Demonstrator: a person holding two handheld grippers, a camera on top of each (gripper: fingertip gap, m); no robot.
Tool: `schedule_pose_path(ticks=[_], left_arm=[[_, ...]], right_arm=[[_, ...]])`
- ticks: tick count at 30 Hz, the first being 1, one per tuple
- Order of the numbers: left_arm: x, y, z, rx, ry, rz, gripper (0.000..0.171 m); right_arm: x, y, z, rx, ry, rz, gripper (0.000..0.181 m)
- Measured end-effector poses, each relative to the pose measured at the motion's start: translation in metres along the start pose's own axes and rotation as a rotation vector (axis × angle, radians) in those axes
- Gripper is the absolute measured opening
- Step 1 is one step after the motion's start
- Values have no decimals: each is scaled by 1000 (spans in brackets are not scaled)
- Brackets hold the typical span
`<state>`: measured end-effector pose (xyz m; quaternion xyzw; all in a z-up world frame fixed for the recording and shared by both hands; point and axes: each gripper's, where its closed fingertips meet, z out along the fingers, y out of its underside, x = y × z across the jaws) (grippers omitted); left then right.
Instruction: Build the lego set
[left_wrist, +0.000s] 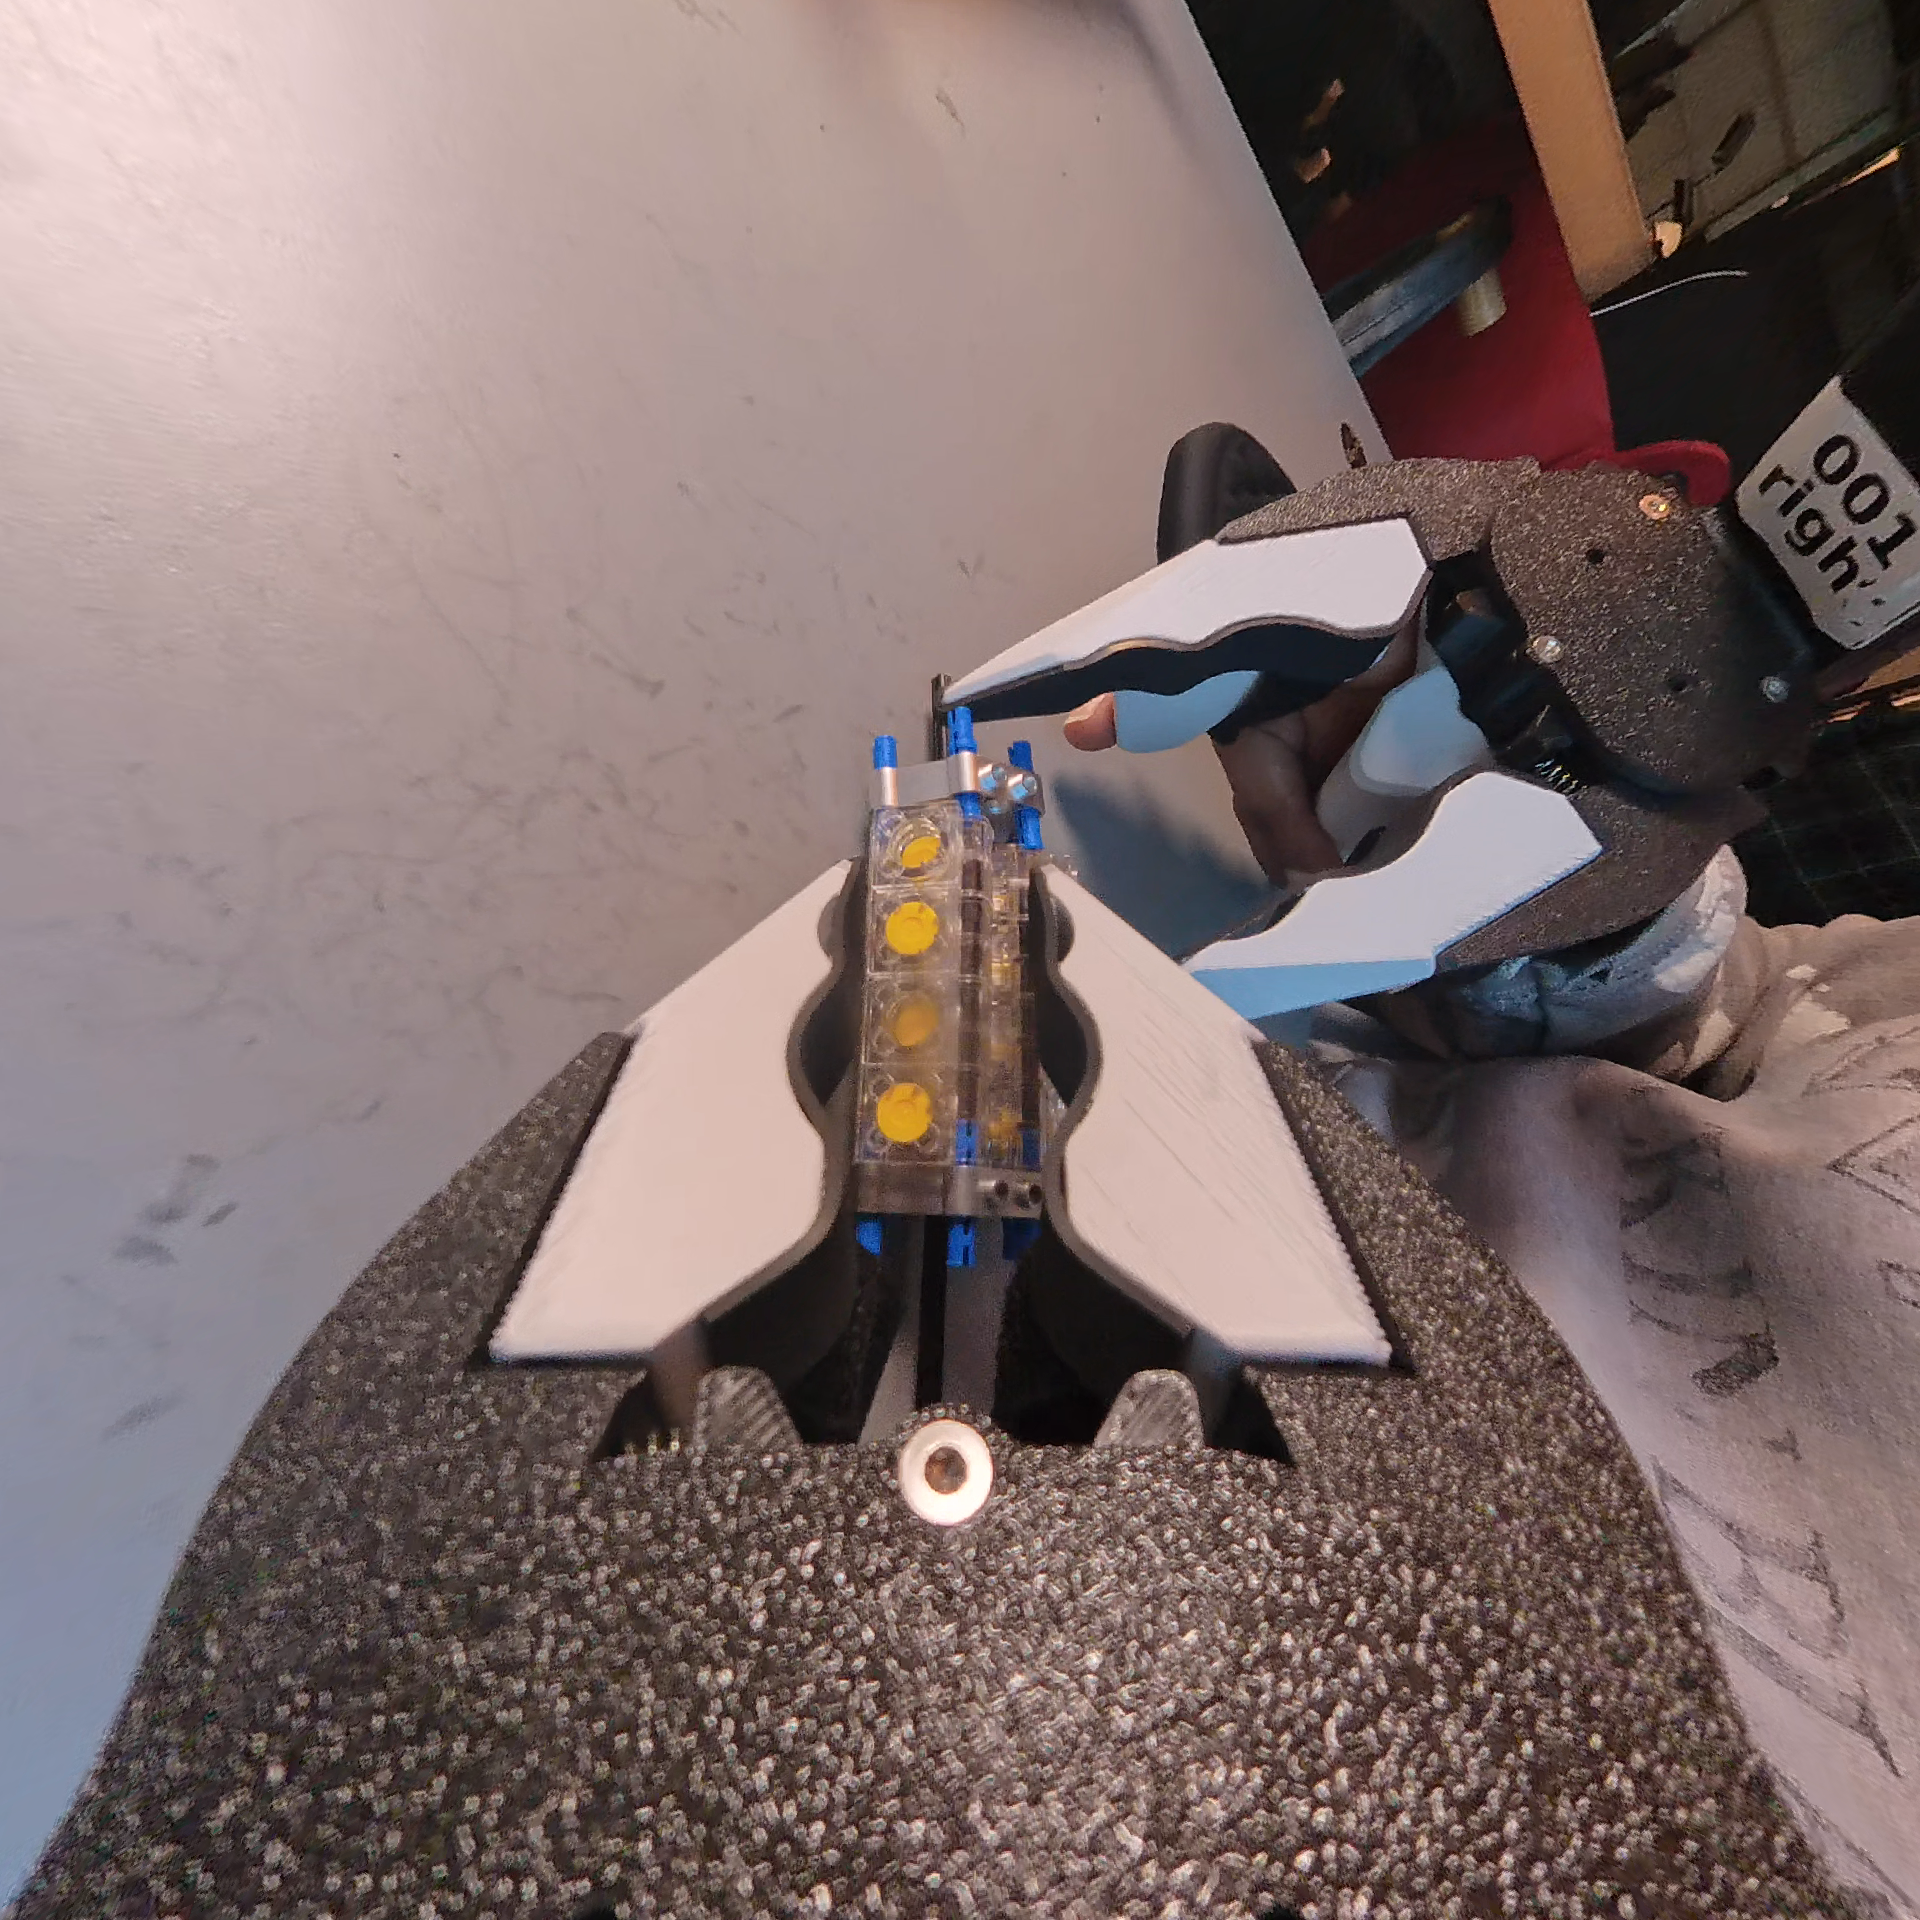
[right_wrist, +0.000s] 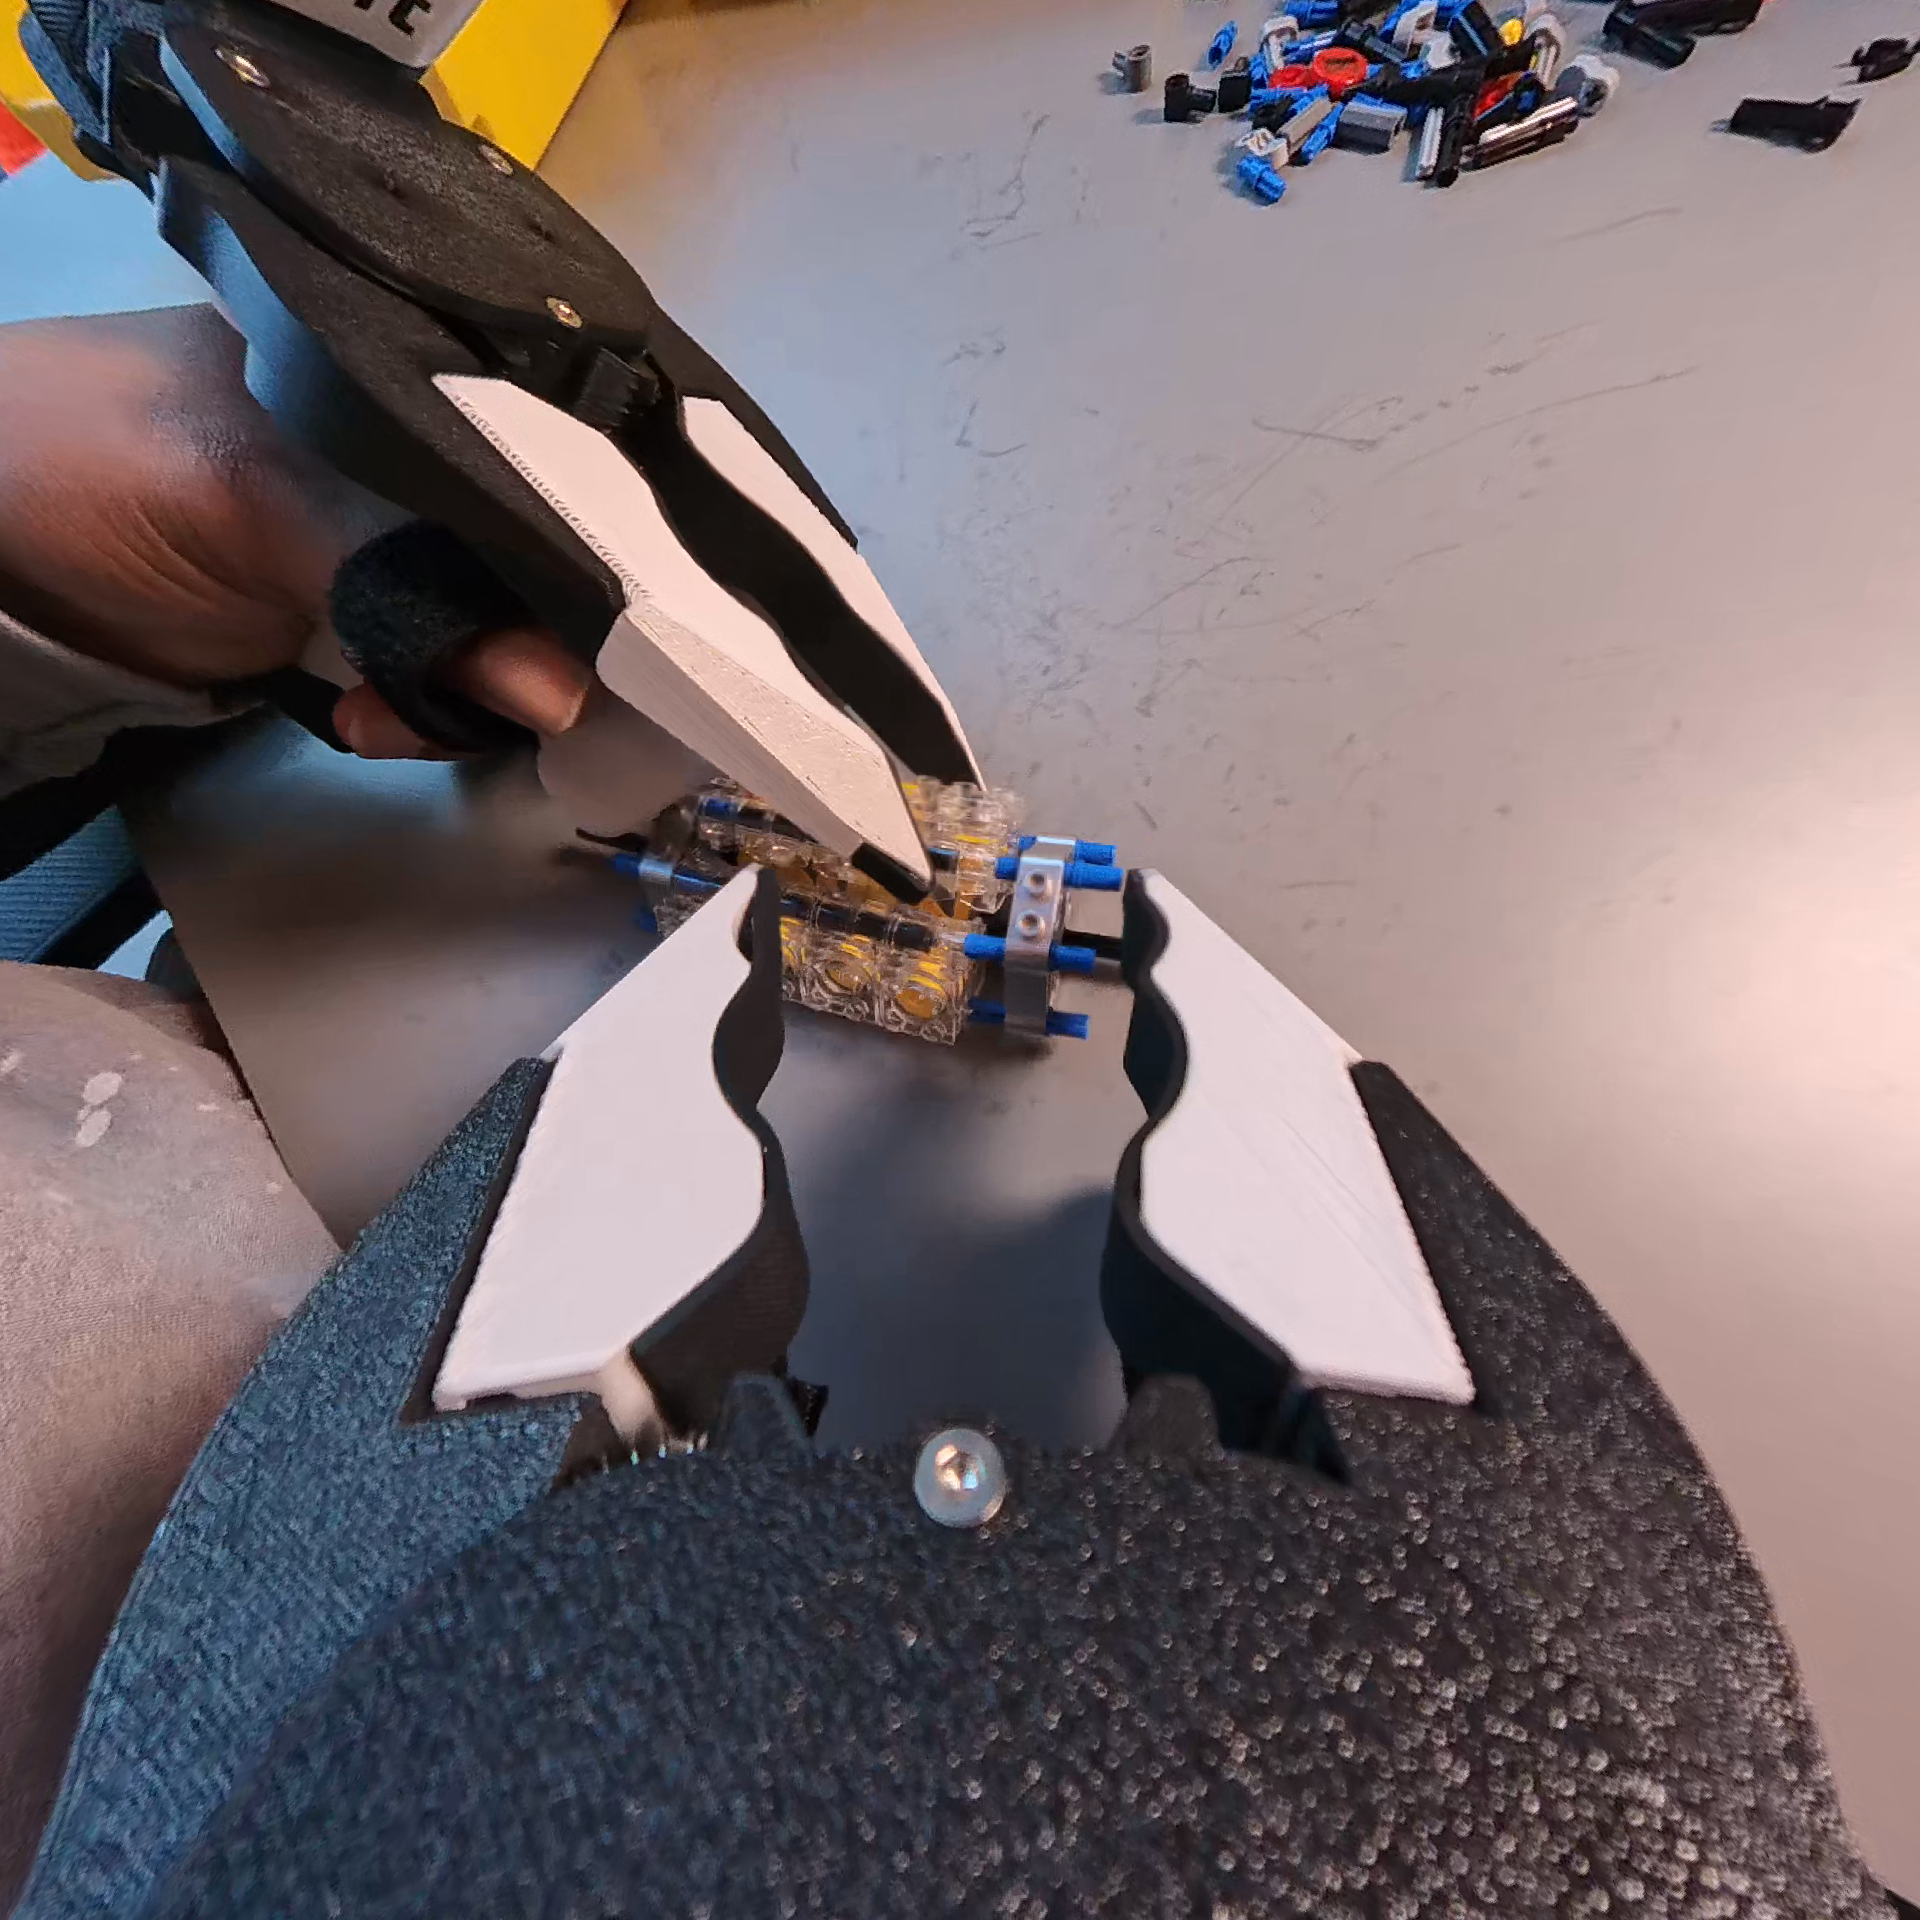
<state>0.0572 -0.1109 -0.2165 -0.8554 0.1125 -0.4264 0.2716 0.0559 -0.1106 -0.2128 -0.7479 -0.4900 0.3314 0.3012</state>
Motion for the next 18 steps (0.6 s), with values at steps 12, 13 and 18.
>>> schedule_pose_path(ticks=[12, 13, 18], left_arm=[[16, 47, -51, -175, 128, 133, 58], [20, 50, -49, -185, 137, 149, 60], [31, 58, -41, -191, 156, 174, 70]], right_arm=[[-13, 2, 11, -92, 106, -48, 100], [-15, 4, 14, -103, 105, -48, 99], [-17, 9, 17, -159, 94, -89, 101]])
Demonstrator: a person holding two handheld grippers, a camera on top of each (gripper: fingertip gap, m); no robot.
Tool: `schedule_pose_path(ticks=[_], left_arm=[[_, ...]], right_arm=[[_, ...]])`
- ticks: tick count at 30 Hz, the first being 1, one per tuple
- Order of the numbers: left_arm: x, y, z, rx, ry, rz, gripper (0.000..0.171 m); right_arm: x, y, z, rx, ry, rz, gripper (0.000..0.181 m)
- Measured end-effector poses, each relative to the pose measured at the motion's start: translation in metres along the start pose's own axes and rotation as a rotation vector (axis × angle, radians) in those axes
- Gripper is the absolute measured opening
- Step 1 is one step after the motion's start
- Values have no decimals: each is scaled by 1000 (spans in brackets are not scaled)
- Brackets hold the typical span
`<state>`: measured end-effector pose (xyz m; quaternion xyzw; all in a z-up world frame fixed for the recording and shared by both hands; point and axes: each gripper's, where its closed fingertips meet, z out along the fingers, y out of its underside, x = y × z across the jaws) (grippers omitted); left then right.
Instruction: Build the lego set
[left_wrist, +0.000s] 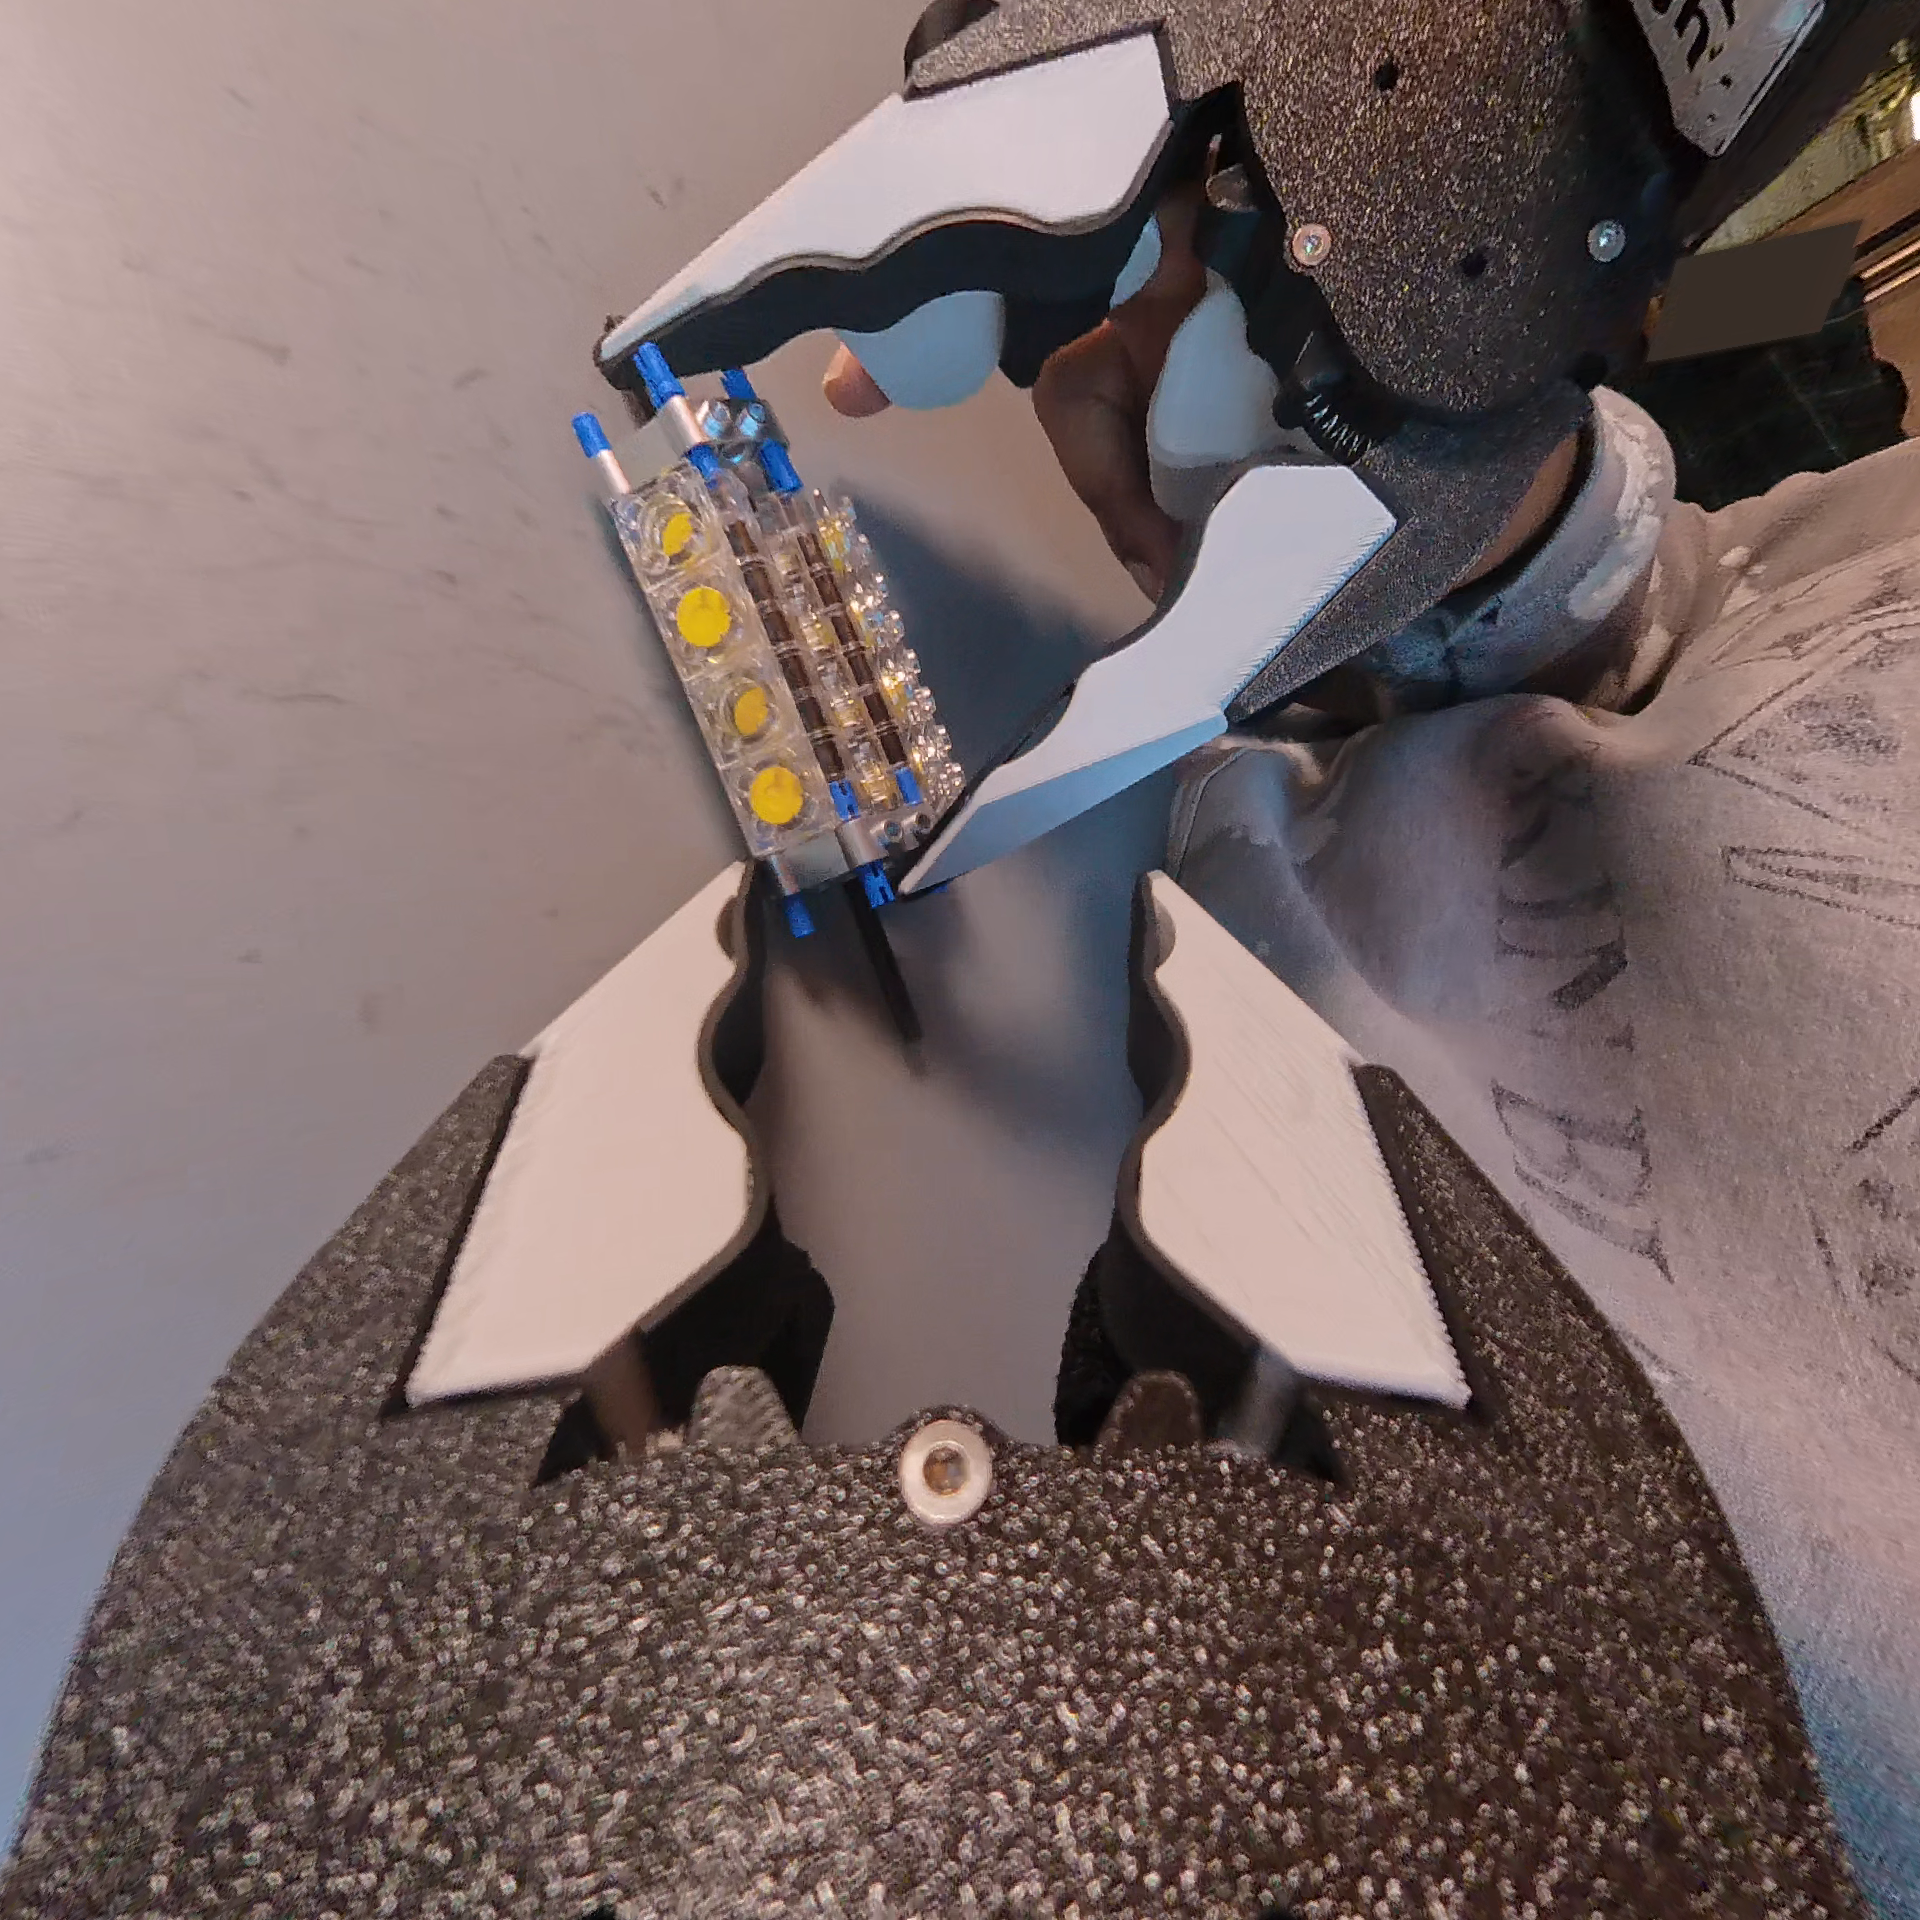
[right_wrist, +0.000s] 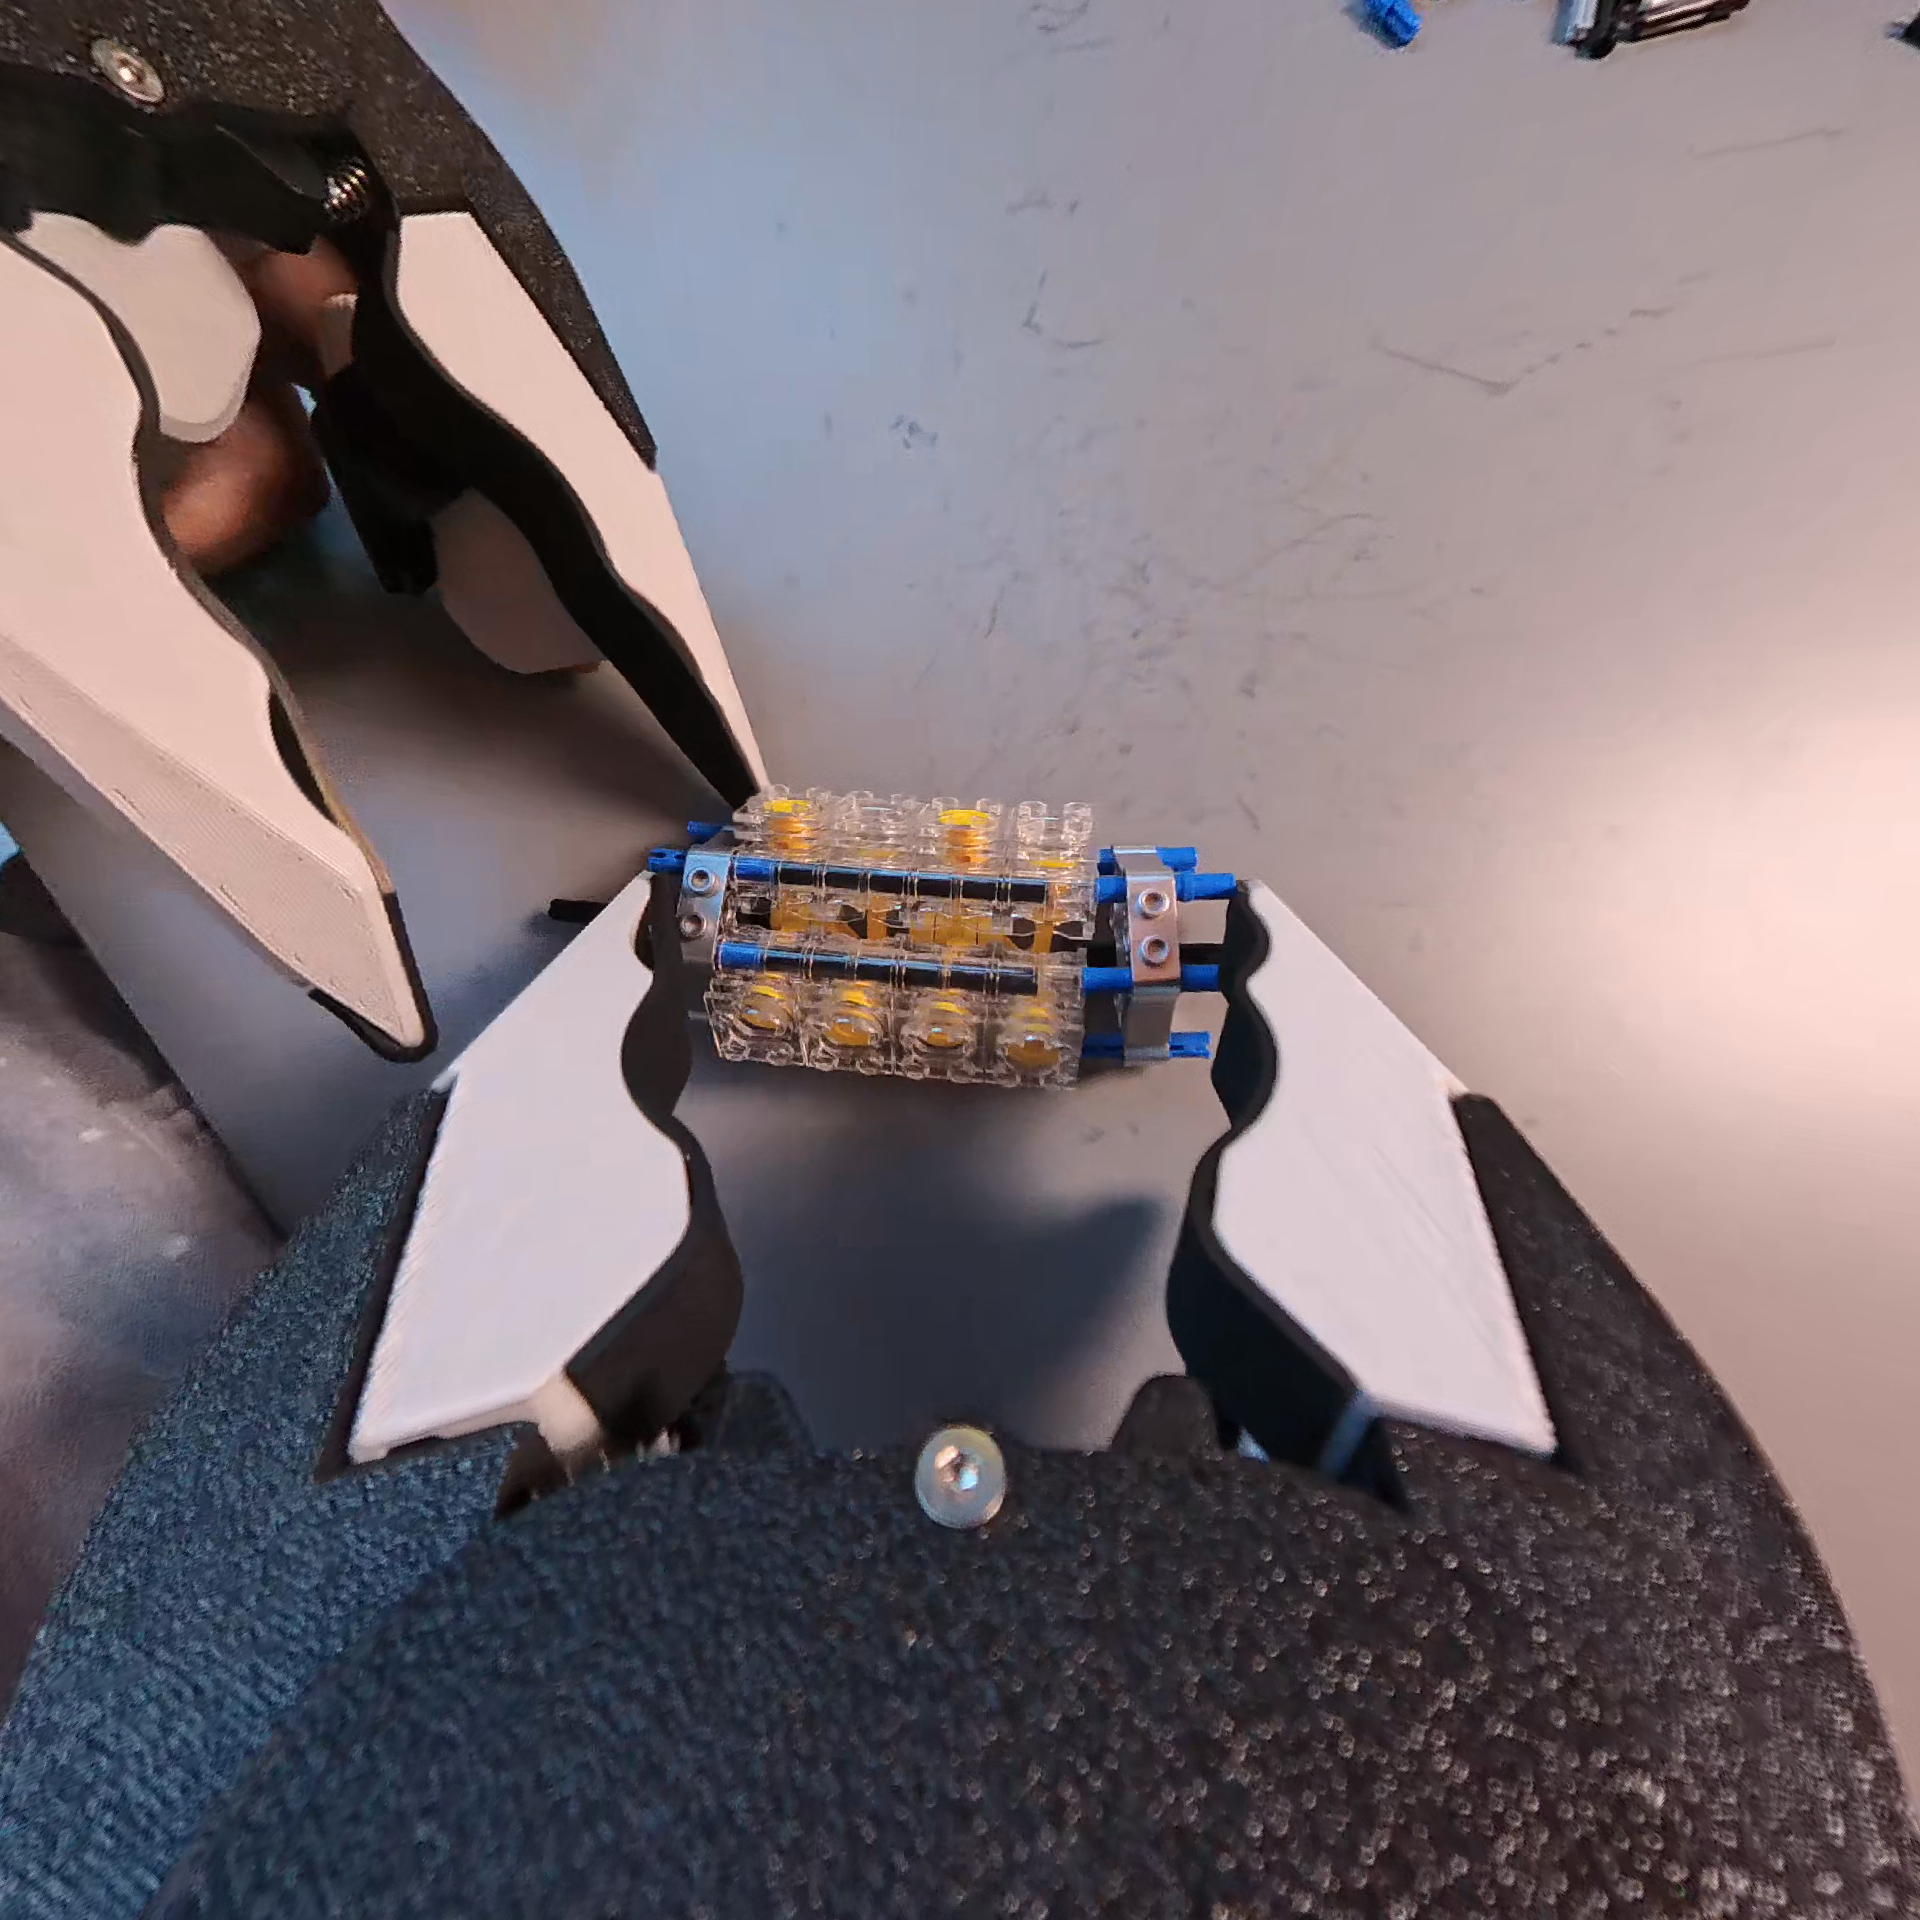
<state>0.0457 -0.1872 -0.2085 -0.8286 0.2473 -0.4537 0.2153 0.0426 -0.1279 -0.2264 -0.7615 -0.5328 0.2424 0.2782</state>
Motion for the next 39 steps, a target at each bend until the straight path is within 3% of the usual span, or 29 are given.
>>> schedule_pose_path(ticks=[4, 9, 14, 18, 21, 24, 28, 39], left_arm=[[3, -1, 7, 11, 32, 1, 66], [11, -2, 13, 13, 62, 44, 66], [15, -2, 12, -4, 112, 66, 65], [-1, -22, 1, 26, 75, 59, 61], [-24, -39, 6, 39, -4, 7, 60], [-29, -43, 19, 15, -27, -4, 59], [-35, -41, 29, 6, -76, 13, 34], [-36, -43, 33, 33, -137, 44, 31]], right_arm=[[2, 6, -5, -59, -46, -77, 103], [-2, 13, -6, -166, -29, -143, 119], [-4, 15, 1, -177, -46, -244, 128], [-6, 8, -2, -156, -125, -382, 135], [-2, 13, 0, -206, -183, -426, 132], [-5, 14, 0, -204, -224, -419, 117], [-6, 14, 0, -178, -220, -390, 116], [-3, 10, 0, -61, -170, -320, 109]])
